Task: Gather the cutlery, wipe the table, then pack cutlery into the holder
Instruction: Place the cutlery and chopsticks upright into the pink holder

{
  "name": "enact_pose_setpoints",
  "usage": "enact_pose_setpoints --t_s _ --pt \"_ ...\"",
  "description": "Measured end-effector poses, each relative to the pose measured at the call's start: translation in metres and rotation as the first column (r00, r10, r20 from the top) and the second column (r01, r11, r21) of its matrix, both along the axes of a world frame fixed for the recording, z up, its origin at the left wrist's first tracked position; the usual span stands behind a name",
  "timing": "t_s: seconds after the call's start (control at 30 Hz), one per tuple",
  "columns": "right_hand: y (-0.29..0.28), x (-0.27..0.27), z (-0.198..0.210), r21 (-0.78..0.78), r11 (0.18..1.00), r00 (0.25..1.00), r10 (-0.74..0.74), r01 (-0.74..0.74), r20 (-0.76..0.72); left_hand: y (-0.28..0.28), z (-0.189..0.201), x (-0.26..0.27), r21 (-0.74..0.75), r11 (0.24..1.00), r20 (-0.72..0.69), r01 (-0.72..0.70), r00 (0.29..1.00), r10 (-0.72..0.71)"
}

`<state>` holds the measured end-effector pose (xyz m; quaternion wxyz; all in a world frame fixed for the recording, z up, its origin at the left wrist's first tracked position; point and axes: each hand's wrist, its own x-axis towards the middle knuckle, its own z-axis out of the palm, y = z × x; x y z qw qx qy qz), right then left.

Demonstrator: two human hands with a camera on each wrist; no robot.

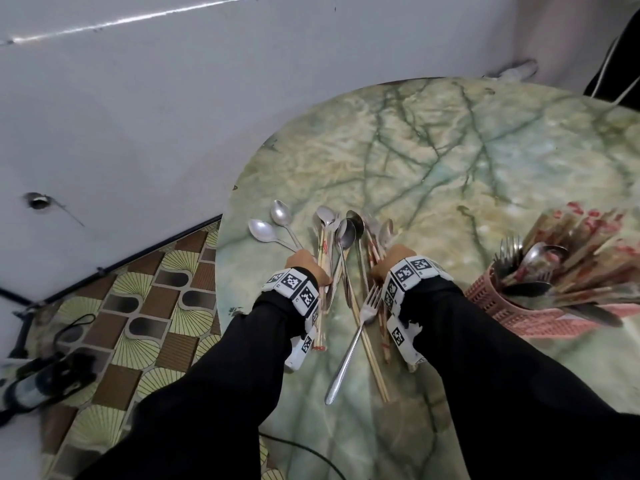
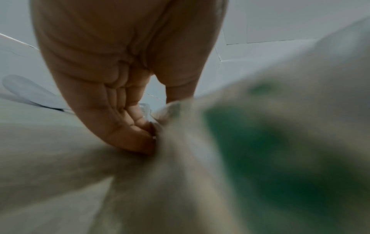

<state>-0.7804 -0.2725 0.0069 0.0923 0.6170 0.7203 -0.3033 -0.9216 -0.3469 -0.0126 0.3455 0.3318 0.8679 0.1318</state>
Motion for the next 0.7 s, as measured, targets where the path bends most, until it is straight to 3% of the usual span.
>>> enact_pose_setpoints --t_s 0.17,0.37,0.47,0.7 --pt "-0.004 -0.001 -0.003 0.087 0.996 0.999 0.017 -0.02 0.035 -0.003 0.004 0.0 -0.009 1.0 0.029 -0.014 0.999 0.014" --pt "0.003 0.015 -0.006 0.065 0.996 0.994 -0.05 0.056 -0.097 -0.008 0.011 -0.001 -0.016 0.999 0.121 0.028 0.992 -0.026" --pt "0.005 0.015 -0.008 -0.01 0.993 0.981 -0.114 0.114 -0.155 -0.009 0.02 0.0 -0.025 0.999 0.12 0.03 0.992 -0.027" --pt "0.004 0.012 -0.002 -0.119 0.983 0.978 -0.159 0.143 -0.139 -0.01 0.025 0.004 -0.076 0.997 0.104 0.004 0.995 0.004"
